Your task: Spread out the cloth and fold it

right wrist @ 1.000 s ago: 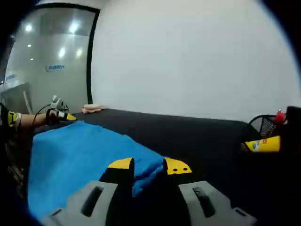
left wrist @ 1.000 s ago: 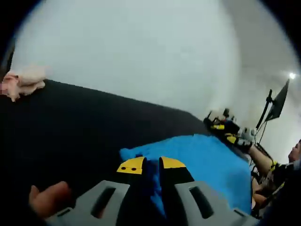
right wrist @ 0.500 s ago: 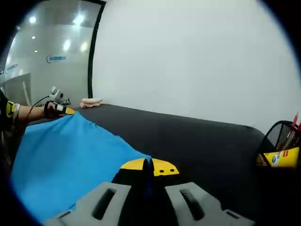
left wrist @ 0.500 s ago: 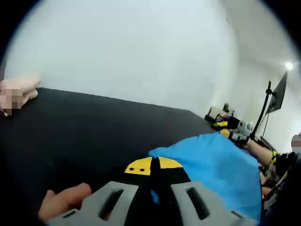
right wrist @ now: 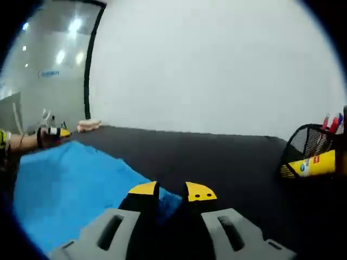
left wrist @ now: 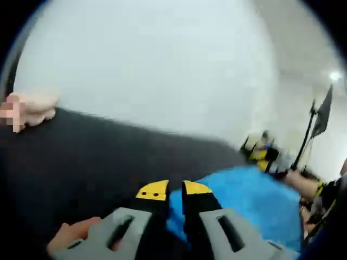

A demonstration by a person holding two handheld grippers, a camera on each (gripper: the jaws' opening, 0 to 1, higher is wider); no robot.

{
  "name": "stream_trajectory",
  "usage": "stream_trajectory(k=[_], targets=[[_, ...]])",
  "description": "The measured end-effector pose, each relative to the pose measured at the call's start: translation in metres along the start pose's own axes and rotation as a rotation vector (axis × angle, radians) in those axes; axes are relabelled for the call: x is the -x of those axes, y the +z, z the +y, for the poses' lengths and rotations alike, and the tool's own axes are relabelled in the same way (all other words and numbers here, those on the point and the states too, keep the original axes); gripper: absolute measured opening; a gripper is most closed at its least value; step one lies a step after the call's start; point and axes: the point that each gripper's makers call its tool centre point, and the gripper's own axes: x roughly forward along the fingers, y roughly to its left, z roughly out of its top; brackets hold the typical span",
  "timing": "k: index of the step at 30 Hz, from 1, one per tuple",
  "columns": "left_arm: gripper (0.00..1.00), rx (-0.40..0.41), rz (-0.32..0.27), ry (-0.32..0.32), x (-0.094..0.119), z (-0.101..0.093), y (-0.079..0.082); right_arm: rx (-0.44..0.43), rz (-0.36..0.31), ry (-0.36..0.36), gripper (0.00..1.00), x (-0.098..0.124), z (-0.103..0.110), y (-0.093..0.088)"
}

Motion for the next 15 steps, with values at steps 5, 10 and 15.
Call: stream_trajectory(k=[5, 10, 15], targets=[[0.44, 0.164, -0.021, -0.069, -0.011, -0.013, 0.009, -0.018, -0.095, 0.044, 0.19, -0.008, 0.015, 0.03], [0.04, -0.007, 0.25, -0.001, -0.023, -0.004, -0.05, 0.083, 0.086, 0.166, 0.14, -0.036, 0.045, 0.008], [0.08, -0.08, 0.222, -0.104, -0.059, -0.028, -0.059, 0.282, 0.312, 0.355, 0.15, -0.074, 0.087, -0.04]])
